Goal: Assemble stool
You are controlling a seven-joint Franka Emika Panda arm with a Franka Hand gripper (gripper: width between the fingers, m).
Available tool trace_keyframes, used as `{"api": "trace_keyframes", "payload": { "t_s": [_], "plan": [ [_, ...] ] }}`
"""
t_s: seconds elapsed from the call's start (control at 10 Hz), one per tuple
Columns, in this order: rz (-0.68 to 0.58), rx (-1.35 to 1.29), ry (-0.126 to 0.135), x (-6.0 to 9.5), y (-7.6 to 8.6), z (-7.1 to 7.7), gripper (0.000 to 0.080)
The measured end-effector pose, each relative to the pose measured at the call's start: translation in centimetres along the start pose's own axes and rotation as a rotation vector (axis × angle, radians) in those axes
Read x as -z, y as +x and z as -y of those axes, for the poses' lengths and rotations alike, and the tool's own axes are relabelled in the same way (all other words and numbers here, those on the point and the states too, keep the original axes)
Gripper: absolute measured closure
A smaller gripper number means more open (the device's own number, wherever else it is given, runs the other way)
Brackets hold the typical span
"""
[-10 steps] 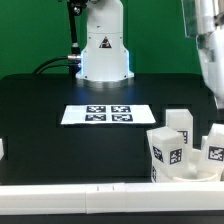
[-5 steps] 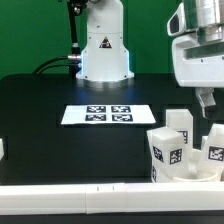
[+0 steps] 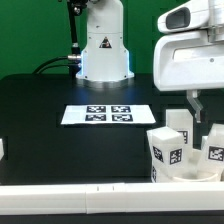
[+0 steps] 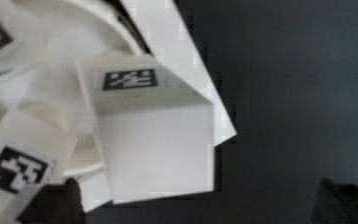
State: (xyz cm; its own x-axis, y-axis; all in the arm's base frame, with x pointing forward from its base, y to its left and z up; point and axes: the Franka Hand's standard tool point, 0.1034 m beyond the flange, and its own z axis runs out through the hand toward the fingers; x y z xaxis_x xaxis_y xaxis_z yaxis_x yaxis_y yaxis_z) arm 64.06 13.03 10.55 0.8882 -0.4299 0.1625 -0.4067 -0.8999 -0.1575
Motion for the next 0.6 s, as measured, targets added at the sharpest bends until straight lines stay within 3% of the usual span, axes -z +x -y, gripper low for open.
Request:
{"api": "trace_keyframes", "payload": {
  "t_s": [0.1, 0.2, 0.4, 0.5, 0.6],
  "plan": [
    [-0.003, 0.093, -0.013, 0.0, 0.1, -0.2, 0.015],
    [-0.009, 0.325, -0.044, 0.1, 0.5, -0.2, 0.015],
    [0.053, 0.761, -0.08, -0.4, -0.5, -0.1, 0.015],
    [0.025, 0.798, -0.076, -0.3, -0.3, 0.1, 0.015],
    [0.027, 0.847, -0.09, -0.4, -0.2, -0.3, 0.015]
  ]
}}
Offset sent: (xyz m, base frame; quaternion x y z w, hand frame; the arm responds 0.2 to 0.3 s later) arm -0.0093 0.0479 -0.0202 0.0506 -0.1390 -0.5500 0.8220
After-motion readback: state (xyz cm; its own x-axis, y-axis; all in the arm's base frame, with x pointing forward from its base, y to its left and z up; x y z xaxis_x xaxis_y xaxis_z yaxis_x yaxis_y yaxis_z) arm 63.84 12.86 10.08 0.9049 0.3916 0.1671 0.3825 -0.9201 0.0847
